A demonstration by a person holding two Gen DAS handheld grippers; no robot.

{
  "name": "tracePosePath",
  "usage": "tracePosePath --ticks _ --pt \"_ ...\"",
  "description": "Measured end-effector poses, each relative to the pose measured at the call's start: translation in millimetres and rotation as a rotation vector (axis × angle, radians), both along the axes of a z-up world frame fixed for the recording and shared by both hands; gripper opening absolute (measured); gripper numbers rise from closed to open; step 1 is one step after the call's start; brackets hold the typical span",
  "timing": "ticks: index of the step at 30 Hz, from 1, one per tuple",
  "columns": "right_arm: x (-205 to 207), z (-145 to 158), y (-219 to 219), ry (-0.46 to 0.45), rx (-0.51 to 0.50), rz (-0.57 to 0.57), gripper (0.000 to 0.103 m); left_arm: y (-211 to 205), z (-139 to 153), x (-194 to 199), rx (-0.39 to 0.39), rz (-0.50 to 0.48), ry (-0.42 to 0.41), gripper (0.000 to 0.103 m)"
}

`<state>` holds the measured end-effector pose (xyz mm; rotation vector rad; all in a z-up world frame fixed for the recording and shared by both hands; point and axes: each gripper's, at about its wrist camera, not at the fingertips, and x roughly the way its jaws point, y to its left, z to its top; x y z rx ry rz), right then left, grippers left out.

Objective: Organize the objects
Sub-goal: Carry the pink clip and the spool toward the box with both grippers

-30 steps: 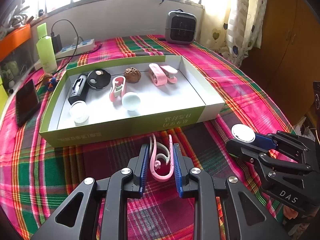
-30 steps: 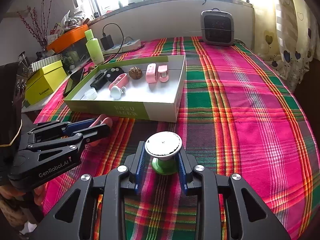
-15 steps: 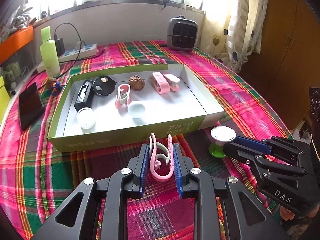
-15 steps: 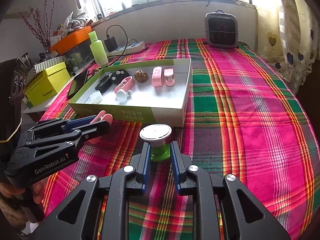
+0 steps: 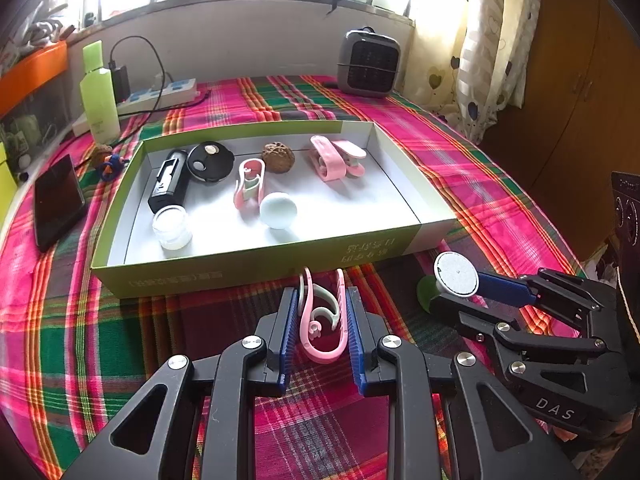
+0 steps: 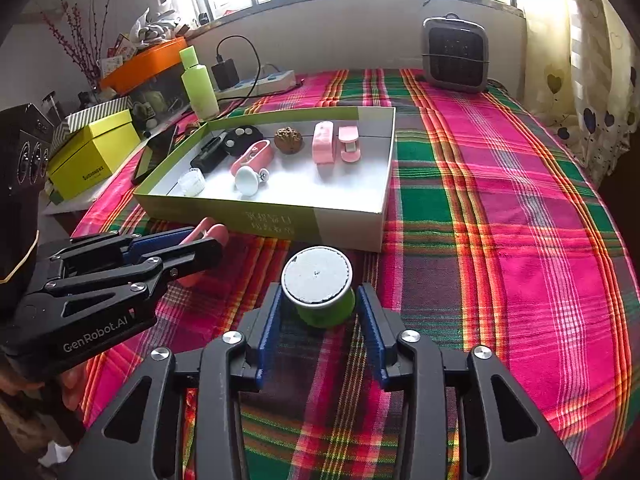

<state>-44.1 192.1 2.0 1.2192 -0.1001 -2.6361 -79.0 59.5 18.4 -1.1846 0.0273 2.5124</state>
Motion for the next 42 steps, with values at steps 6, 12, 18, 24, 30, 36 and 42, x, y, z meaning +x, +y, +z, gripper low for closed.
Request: tracePosePath --ticks 6,12,18,24,30,36,42 --pt "-8 3 -3 0.013 0.030 -0.010 0.044 -2 1 -1 0.003 0.003 -0.001 0.022" --pt "-9 6 -5 0.043 0.030 -0.009 0.044 -2 4 -1 0.005 0.000 0.003 0.022" --pt "-8 5 -5 0.037 0.022 0.002 0.042 0 5 -2 0.003 -0.003 0.006 0.022" --pt "-7 5 -5 0.046 0.041 -0.011 0.036 1 8 -2 0.005 -0.004 0.011 0.022" --pt "-5 11 -4 0.056 0.029 -0.010 0.036 3 10 -2 0.007 -0.010 0.016 0.022" --pt "-4 23 -2 0.076 0.003 0.000 0.036 4 19 -4 0.010 -0.017 0.031 0.022" --pt "-14 36 -2 0.104 0.006 0.000 0.035 4 26 -13 0.022 -0.016 0.034 0.022"
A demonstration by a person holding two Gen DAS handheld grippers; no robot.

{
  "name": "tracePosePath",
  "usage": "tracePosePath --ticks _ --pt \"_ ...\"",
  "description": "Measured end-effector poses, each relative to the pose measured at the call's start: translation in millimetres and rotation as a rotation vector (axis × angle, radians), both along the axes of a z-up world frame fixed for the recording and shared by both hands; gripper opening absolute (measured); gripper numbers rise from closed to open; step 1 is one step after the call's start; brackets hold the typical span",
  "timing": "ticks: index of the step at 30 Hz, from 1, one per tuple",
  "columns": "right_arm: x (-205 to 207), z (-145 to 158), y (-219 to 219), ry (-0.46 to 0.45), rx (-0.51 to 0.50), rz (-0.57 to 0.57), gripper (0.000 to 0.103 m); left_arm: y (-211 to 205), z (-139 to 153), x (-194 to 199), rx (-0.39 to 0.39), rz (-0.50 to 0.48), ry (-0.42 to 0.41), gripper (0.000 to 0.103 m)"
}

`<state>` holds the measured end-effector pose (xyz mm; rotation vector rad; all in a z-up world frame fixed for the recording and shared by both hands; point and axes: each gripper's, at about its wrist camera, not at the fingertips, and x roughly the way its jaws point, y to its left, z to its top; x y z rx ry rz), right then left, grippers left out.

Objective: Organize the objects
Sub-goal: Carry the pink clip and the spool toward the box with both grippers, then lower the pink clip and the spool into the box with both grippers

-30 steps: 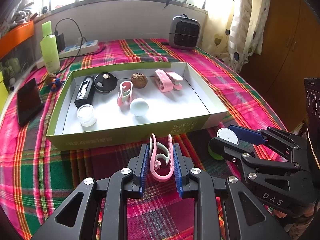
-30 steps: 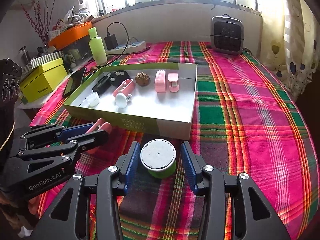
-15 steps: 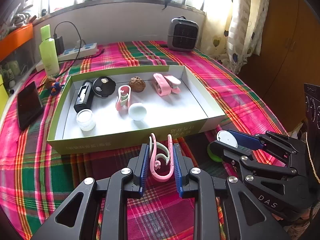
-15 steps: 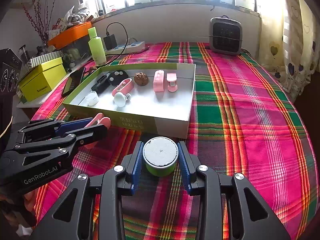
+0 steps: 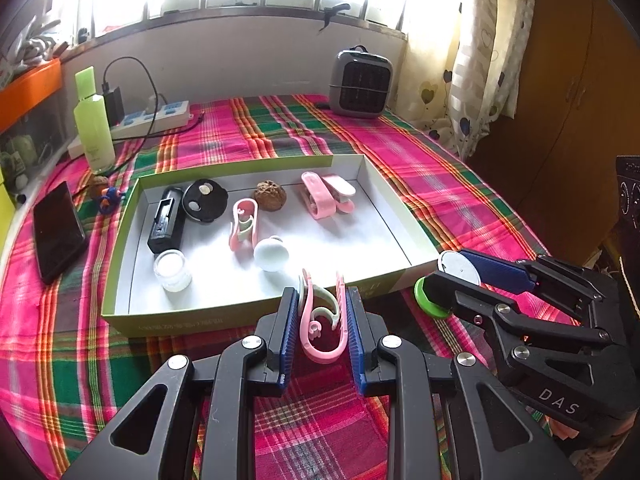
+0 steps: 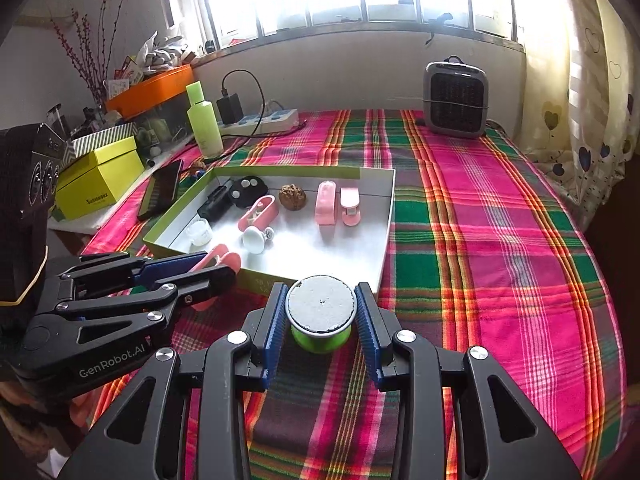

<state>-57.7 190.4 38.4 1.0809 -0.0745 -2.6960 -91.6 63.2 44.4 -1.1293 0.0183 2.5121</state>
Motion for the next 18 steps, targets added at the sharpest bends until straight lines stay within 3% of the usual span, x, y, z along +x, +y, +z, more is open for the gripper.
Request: tracePosePath --ticks 9,18 --pt "-29 12 4 0.020 -0.025 0.006 0.036 5 4 -18 -0.004 -0.003 0.009 0.022" --pt "-63 4 8 -0.015 -0.056 0.021 0.036 11 -6 -37 -0.005 -0.004 -0.013 0.022"
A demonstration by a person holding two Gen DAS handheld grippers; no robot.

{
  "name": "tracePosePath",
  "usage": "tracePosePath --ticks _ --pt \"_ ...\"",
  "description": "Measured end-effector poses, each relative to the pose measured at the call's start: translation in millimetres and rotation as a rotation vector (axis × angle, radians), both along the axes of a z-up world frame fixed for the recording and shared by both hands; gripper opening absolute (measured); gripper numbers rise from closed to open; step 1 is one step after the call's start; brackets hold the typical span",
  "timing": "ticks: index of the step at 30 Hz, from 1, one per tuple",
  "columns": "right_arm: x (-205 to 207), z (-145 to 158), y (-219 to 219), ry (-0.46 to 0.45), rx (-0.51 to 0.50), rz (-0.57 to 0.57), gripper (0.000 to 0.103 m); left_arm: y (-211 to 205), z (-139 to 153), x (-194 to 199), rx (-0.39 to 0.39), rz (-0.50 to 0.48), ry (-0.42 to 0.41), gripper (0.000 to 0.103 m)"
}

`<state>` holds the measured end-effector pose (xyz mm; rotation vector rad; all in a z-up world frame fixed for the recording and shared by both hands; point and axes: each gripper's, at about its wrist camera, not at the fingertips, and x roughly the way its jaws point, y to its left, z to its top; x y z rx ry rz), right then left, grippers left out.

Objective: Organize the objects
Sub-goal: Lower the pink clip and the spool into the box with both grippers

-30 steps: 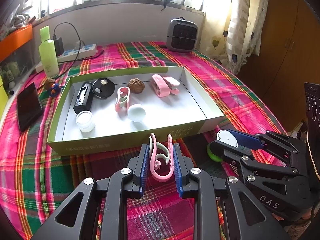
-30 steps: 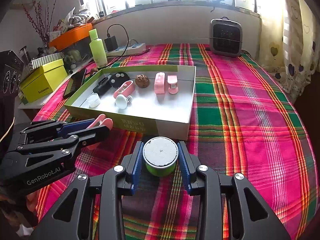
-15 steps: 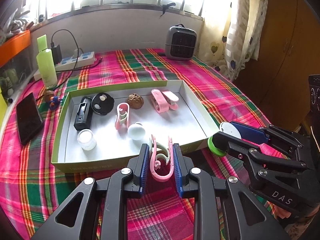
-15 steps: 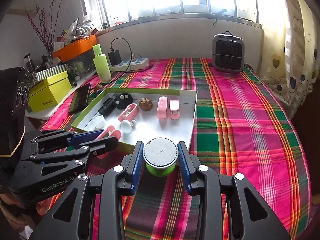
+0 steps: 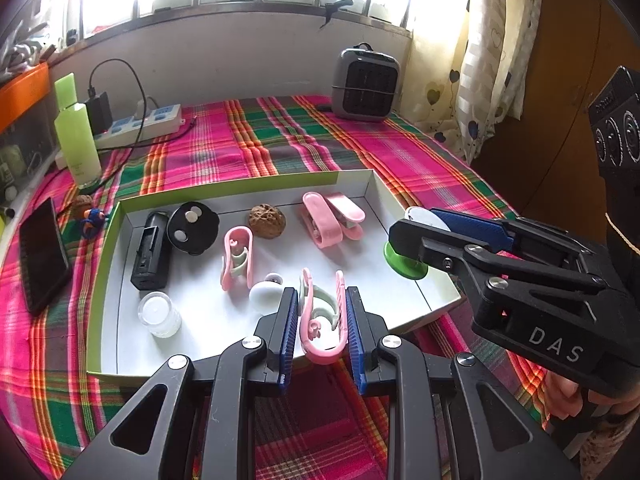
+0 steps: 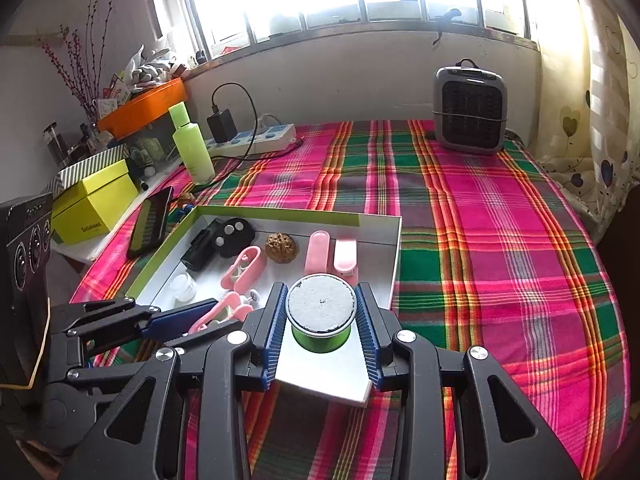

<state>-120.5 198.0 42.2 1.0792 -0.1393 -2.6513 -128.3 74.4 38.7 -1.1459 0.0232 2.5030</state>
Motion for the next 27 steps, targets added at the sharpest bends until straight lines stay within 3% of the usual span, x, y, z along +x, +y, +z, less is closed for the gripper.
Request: tracePosePath --ticks 27 --pt "-33 -24 -1 -0.061 0.022 0.019 0.036 9 -22 -23 -0.020 0.001 -0.052 0.022"
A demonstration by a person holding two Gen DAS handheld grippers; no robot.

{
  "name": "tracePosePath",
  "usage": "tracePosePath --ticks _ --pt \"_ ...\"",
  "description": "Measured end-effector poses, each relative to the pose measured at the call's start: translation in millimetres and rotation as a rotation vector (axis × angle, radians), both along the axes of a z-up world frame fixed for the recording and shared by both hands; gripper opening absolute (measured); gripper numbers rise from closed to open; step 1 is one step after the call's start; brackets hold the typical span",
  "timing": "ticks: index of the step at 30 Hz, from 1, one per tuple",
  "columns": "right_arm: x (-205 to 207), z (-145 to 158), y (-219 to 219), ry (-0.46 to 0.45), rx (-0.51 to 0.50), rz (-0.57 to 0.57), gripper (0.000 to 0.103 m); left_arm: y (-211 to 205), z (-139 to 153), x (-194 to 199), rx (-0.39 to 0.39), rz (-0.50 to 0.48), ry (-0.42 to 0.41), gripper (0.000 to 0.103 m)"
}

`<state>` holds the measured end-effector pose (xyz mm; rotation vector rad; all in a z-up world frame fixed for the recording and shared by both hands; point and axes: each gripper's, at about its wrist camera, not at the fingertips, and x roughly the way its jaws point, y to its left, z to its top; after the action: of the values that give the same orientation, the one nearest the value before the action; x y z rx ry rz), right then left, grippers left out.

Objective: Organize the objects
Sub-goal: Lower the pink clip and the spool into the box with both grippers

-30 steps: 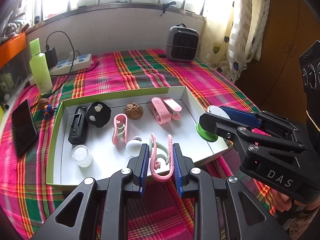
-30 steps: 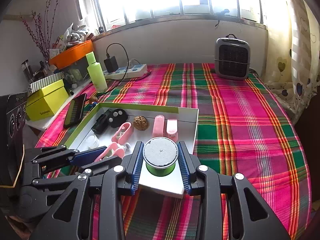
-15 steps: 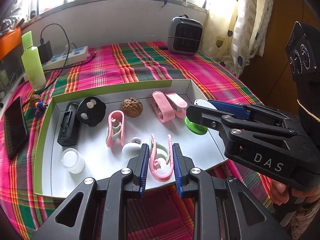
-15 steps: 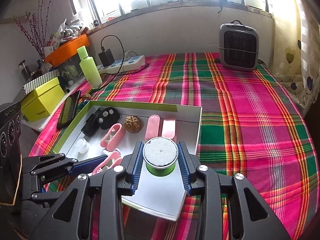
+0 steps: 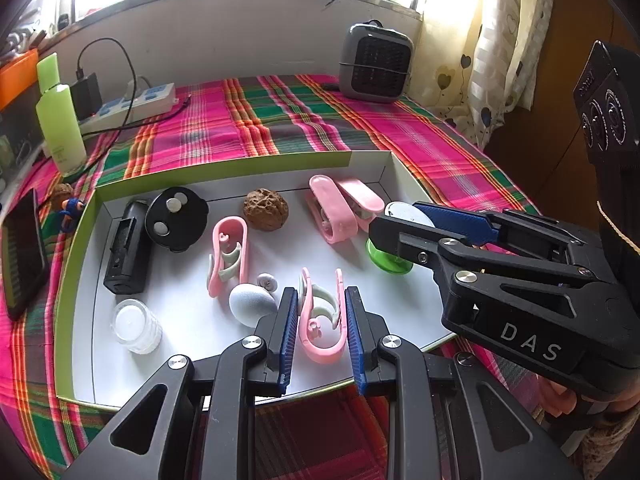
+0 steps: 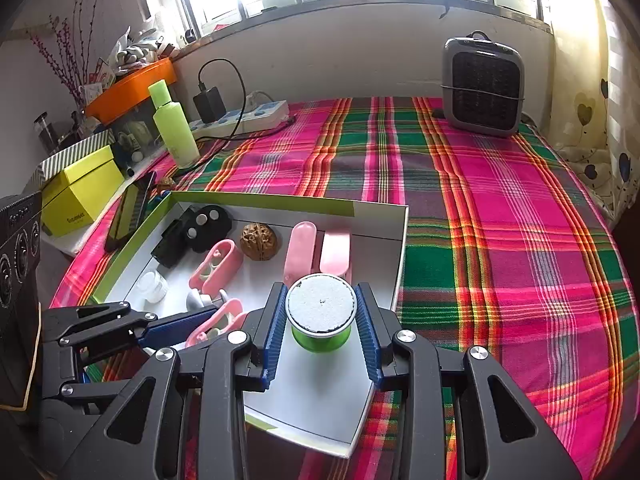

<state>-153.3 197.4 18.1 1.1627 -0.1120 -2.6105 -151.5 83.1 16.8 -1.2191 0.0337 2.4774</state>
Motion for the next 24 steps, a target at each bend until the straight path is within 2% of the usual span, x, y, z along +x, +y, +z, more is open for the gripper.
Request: tracePosePath --ticks 20,24 --pt "2.8 -1.6 -3.8 -0.005 0.007 0.010 0.036 -0.9 -0.2 -1.0 0.002 0.002 -0.004 0.023" --pt "2.8 -2.1 -5.7 -0.009 0.014 0.013 0.036 -1.1 -1.0 -0.2 -0.001 0.000 -0.002 0.027"
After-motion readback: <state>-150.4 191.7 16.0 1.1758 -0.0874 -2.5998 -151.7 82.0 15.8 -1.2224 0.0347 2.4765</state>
